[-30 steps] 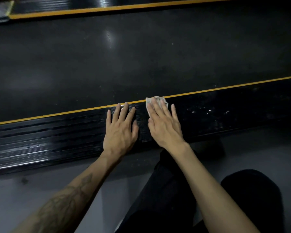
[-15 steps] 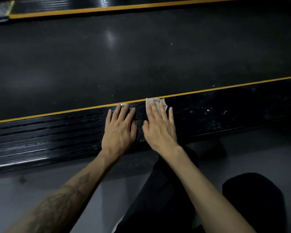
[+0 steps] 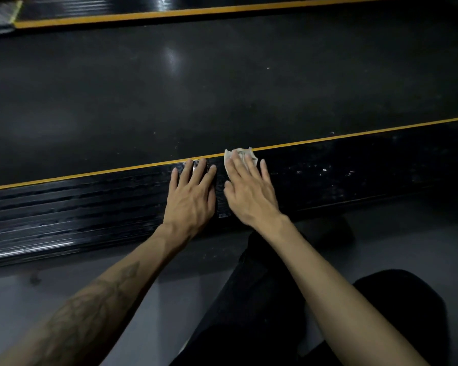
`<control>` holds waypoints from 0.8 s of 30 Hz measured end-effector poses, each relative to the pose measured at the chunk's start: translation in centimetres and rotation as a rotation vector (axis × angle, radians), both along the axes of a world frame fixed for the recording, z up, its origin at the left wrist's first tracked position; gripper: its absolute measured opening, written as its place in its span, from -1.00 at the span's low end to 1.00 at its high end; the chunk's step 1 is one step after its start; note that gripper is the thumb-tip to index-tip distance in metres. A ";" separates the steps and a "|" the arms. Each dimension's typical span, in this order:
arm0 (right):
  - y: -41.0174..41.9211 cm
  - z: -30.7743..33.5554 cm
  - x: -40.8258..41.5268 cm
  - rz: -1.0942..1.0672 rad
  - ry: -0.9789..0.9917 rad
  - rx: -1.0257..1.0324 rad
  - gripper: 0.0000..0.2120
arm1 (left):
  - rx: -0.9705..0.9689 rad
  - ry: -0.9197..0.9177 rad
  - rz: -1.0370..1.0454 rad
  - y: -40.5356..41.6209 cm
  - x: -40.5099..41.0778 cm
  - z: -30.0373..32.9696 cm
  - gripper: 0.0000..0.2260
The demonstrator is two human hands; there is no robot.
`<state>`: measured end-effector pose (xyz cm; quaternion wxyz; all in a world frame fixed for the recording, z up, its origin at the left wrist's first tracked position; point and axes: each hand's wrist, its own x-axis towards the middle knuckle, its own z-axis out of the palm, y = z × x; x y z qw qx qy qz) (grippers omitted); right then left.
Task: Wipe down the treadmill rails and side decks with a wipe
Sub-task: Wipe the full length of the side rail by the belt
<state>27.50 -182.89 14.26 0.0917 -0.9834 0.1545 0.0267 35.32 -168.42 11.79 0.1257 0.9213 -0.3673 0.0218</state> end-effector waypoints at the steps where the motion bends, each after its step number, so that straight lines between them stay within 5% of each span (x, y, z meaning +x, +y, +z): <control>1: -0.8 0.2 0.3 0.023 0.011 0.020 -0.41 | 0.008 0.021 0.016 -0.2 -0.1 0.2 -0.46; 24: -0.7 -0.1 -2.7 -0.071 -0.017 0.007 -0.27 | 0.007 -0.005 0.074 -2.0 -2.0 0.1 -0.42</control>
